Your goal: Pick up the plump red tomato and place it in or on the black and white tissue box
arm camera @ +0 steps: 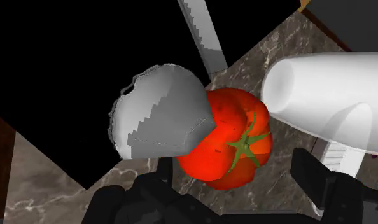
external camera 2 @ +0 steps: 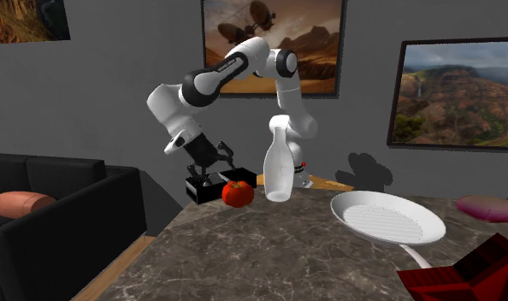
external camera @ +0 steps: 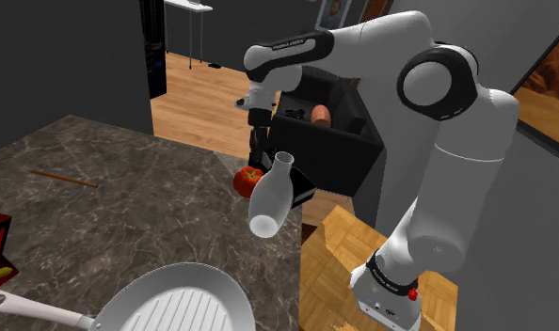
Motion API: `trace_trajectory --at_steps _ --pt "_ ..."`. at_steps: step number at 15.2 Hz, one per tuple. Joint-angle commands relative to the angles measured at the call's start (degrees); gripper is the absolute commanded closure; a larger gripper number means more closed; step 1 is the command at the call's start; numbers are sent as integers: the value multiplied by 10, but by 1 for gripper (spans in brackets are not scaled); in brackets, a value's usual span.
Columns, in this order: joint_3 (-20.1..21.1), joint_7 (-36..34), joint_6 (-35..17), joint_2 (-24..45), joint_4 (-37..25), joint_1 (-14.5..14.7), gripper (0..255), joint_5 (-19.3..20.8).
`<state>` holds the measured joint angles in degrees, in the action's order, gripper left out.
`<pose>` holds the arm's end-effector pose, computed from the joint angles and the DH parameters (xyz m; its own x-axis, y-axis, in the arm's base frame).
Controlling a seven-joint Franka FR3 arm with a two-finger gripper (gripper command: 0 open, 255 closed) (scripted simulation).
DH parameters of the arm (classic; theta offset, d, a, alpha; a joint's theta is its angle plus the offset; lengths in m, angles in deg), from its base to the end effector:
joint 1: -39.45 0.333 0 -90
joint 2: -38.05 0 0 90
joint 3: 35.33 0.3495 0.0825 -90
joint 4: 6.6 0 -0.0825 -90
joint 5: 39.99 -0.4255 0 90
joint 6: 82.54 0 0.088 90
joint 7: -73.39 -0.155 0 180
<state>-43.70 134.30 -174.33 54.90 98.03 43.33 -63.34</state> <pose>0.5952 0.0171 0.3233 0.6584 0.7524 0.0216 0.6226 -0.5282 -0.5773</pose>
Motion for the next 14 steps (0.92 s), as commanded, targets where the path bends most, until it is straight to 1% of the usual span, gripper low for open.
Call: trace_trajectory --at_steps 1,2,9,14 --pt "4 39 124 128 -144 -36 0 -47" --pt "11 43 153 160 -183 -48 0 -56" --pt "17 51 99 135 -105 -33 0 -59" --pt "18 52 94 133 -99 -32 0 -59"
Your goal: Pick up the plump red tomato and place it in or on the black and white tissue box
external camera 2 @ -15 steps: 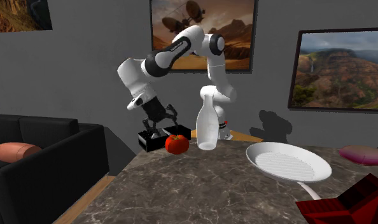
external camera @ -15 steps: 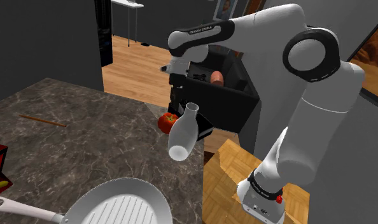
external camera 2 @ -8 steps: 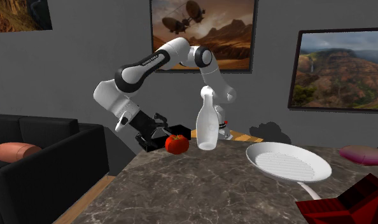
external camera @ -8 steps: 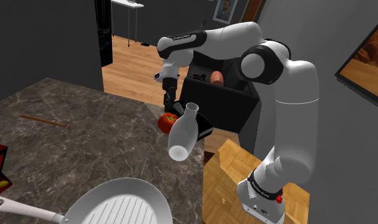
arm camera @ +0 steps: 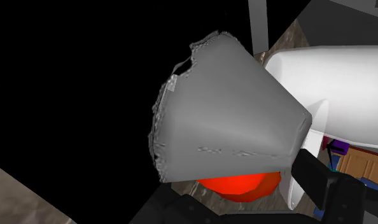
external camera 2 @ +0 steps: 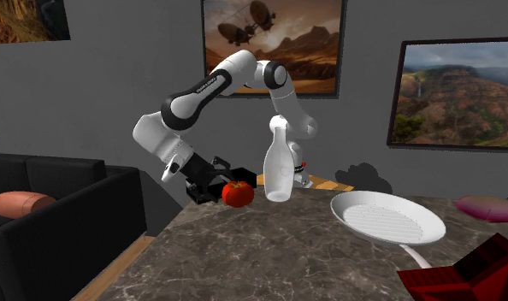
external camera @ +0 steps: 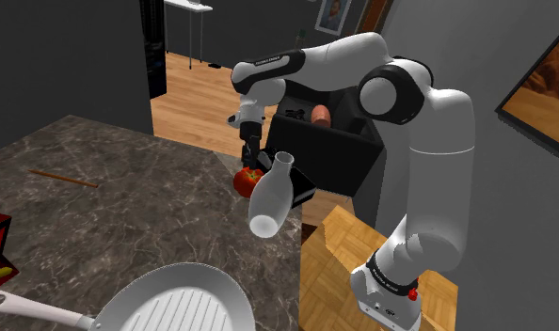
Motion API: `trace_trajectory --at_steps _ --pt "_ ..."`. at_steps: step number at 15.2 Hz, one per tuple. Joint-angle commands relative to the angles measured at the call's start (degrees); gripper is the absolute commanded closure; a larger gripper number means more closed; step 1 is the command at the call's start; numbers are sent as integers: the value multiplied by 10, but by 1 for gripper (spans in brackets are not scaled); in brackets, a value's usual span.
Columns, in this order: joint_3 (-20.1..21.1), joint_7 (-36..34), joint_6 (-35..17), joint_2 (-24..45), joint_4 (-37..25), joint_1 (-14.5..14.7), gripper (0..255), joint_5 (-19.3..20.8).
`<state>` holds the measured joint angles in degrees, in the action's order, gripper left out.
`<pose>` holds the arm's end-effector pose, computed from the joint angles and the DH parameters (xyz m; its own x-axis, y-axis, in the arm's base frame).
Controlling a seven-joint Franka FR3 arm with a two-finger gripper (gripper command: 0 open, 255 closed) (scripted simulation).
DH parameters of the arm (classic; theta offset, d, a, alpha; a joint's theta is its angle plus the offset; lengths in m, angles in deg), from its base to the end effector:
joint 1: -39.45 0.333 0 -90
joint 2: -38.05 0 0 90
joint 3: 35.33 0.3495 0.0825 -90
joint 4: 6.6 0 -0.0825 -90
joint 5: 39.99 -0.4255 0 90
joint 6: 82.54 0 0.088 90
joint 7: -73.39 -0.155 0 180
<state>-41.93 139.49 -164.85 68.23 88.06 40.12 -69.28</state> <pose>0.6201 0.0224 0.2591 0.6284 0.7761 0.0528 0.5398 -0.3862 -0.7480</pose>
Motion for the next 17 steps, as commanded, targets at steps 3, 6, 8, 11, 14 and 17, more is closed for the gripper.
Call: trace_trajectory --at_steps 3,6,8,11,14,17 --pt "0 0 -1 0 1 0 0 0" --pt "0 0 -1 0 1 0 255 0" --pt "0 0 -1 0 1 0 255 0" --pt "0 0 -1 0 1 0 255 0" --pt "0 -2 5 -4 -1 0 255 0" --pt "-1 -10 20 -15 -7 -1 255 1"
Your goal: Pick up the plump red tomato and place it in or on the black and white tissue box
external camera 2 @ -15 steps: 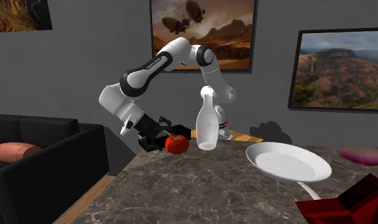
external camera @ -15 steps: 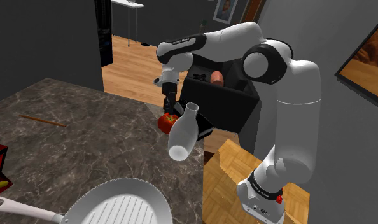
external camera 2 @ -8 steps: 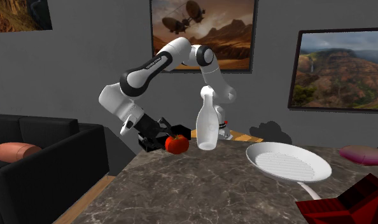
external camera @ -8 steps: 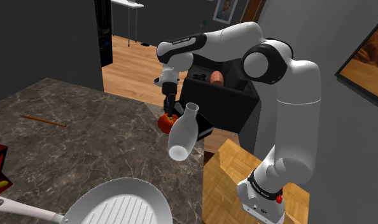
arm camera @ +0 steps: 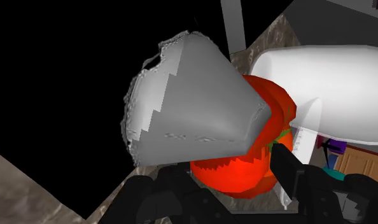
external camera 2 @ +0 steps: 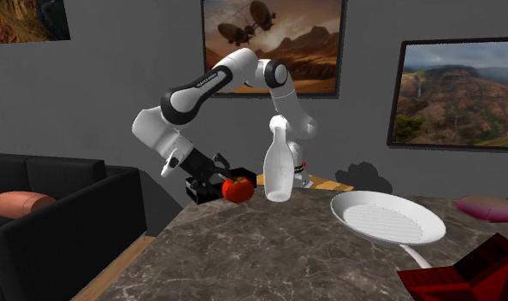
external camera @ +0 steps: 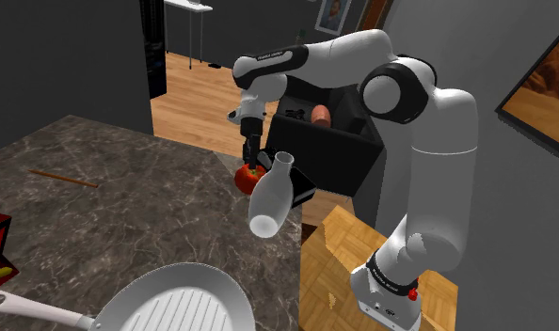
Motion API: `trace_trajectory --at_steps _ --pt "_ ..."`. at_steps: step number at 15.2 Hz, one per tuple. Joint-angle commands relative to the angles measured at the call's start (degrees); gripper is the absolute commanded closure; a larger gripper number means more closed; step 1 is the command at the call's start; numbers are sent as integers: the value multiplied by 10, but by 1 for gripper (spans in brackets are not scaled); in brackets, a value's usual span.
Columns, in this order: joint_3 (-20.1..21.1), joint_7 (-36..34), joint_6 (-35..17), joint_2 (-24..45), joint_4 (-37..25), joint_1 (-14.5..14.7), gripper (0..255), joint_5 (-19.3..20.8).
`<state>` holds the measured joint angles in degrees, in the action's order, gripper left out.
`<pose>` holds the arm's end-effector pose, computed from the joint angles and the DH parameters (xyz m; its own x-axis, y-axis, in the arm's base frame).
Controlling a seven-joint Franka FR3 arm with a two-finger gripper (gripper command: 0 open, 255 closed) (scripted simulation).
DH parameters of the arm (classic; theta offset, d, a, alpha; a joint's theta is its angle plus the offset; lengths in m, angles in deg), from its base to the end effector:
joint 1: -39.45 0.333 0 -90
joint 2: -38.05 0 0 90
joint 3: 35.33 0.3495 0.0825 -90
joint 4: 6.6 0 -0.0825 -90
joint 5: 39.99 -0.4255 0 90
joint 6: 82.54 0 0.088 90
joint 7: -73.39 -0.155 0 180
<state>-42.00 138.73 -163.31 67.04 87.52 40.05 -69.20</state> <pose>0.6200 0.0220 0.2766 0.6285 0.7760 0.0525 0.5398 -0.3866 -0.7478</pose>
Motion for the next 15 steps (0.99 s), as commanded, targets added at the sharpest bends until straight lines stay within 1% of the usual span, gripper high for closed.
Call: trace_trajectory --at_steps 1,15 --pt "0 -5 10 -7 -4 0 255 0" --pt "-1 -44 87 -47 -50 -5 255 -2"
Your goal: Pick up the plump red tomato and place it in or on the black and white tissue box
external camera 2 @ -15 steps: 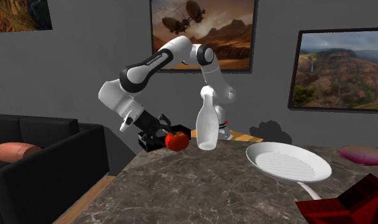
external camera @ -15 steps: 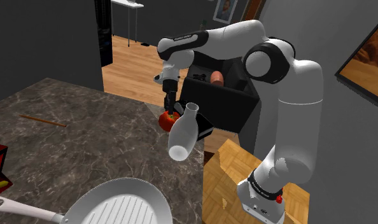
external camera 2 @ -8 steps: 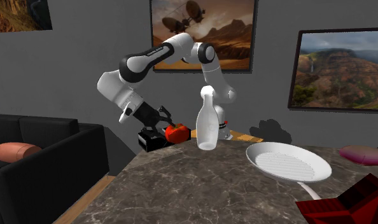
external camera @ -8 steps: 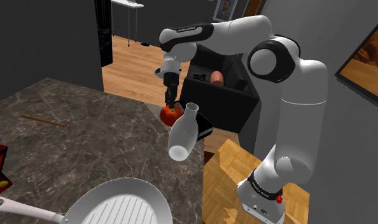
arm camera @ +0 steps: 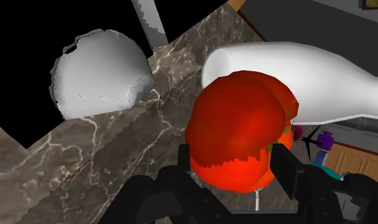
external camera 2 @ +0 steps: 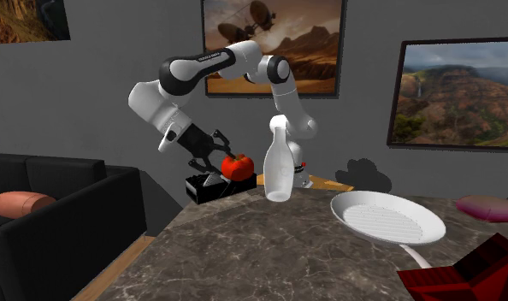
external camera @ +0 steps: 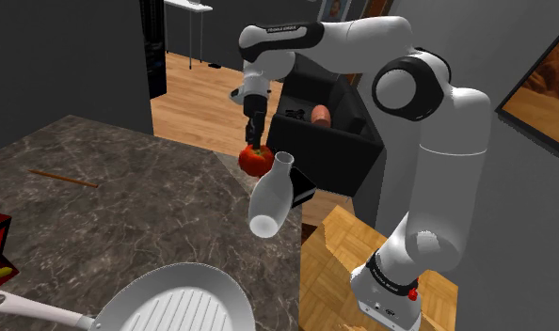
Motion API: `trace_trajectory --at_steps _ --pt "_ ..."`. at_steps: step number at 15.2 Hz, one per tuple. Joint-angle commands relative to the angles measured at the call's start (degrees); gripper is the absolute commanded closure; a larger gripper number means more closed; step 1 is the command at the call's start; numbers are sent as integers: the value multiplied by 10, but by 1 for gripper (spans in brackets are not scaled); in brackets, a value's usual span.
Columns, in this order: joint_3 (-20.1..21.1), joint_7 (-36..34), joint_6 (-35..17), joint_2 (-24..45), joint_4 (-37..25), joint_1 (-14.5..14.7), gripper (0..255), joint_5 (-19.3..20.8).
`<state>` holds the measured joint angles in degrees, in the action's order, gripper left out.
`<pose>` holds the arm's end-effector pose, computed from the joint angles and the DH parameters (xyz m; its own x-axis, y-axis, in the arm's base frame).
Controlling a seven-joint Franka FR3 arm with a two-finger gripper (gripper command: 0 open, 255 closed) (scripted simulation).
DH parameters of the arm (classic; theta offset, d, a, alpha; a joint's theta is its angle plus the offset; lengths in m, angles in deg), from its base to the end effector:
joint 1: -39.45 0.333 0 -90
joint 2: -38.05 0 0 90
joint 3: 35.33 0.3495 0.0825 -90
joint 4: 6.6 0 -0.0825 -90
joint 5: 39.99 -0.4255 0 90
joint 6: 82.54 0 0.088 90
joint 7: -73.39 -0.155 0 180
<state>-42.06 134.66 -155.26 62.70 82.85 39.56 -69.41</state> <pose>0.6212 0.0221 0.3612 0.6286 0.7760 0.0528 0.5398 -0.3864 -0.7479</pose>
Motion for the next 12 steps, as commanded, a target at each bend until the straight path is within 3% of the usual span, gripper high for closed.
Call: trace_trajectory --at_steps 1,12 --pt "0 -6 12 -6 -8 -1 255 -1" --pt "1 -41 79 -21 -67 -7 255 -10"
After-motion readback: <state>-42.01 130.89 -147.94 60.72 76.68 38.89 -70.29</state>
